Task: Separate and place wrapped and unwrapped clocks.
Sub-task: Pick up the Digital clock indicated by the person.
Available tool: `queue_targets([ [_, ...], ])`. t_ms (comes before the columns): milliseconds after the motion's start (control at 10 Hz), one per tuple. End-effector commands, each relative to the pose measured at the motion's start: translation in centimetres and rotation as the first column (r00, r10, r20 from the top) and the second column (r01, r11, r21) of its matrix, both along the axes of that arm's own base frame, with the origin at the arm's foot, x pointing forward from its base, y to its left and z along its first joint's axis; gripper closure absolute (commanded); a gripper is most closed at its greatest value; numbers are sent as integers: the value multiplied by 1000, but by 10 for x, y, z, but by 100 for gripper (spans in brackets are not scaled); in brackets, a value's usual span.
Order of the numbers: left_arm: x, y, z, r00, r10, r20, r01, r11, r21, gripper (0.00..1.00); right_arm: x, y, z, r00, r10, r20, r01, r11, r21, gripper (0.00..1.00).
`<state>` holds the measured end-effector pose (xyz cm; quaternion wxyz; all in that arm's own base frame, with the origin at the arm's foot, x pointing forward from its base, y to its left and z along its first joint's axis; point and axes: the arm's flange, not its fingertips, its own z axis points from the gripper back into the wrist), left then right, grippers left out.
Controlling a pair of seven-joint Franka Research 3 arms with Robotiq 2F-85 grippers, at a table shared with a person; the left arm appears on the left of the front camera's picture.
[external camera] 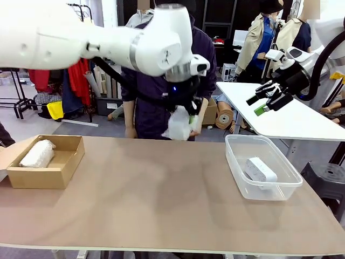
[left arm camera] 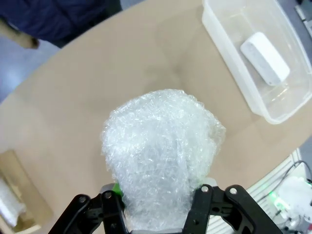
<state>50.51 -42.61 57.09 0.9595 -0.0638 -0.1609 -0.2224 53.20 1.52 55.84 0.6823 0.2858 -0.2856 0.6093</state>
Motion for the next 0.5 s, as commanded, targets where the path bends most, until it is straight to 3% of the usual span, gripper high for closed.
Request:
queue_targets([
  [0,-6,19,19,999,44,18,-45,998,32,100,0,0,2,1000,3,1,-3,1000,2,0],
  [400,-12,38,80,991,91,95,-95,995,38,100,0,0,2,1000,3,1,-3,1000,2,0],
])
